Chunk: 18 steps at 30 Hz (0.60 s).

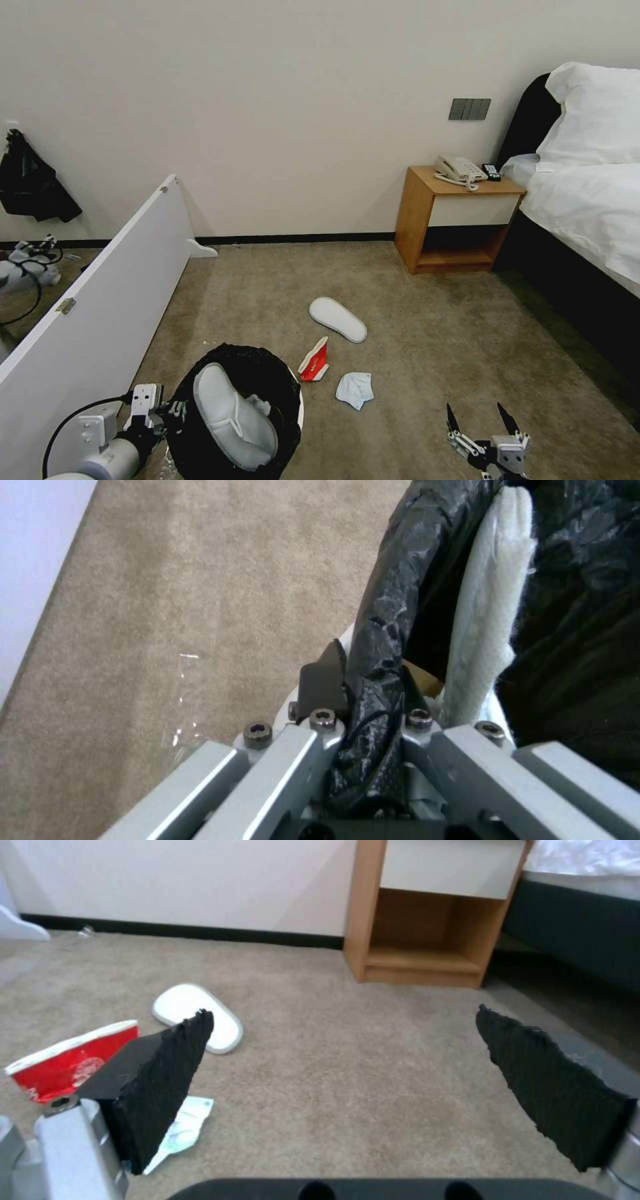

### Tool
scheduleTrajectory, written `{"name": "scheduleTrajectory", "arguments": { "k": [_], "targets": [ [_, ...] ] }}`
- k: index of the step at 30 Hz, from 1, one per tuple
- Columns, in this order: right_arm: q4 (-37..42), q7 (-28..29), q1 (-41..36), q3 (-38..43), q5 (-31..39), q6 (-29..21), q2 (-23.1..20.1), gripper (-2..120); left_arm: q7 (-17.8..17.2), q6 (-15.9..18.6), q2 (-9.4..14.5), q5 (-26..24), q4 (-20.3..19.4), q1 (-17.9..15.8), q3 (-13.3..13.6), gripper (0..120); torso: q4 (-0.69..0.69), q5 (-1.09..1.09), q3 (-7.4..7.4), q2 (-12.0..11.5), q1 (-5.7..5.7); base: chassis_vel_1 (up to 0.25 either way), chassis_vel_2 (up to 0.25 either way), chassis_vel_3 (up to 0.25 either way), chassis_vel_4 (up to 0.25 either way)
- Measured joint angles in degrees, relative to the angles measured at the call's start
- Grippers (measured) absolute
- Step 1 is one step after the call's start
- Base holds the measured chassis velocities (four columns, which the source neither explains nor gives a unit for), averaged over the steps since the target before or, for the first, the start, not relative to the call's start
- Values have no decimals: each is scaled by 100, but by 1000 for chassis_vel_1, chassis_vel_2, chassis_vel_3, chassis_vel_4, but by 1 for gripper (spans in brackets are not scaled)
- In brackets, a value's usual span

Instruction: Pick up the trash bin, then pick up the garbage from the floor and place it into the trash bin.

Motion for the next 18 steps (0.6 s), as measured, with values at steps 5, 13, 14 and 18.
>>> {"name": "scheduleTrajectory", "arguments": {
  "k": [5, 13, 14, 18],
  "targets": [
    [-55, -101, -13, 10, 6, 71, -8, 100, -19, 0, -12, 19, -8, -27, 59, 3, 0, 0, 0, 0, 0, 0, 0, 0, 0],
    [-115, -365, -49, 18, 49, 146, -7, 100, -21, 4, -34, 52, -10, -15, 75, 3, 0, 0, 0, 0, 0, 0, 0, 0, 0],
    [-147, -416, -53, 11, 53, 152, -7, 100, -20, 5, -30, 51, -13, -13, 65, 3, 0, 0, 0, 0, 0, 0, 0, 0, 0],
    [-185, -465, -33, 22, 77, 154, -5, 100, -20, 7, -9, 45, -20, -19, 50, 3, 0, 0, 0, 0, 0, 0, 0, 0, 0]
  ]
}}
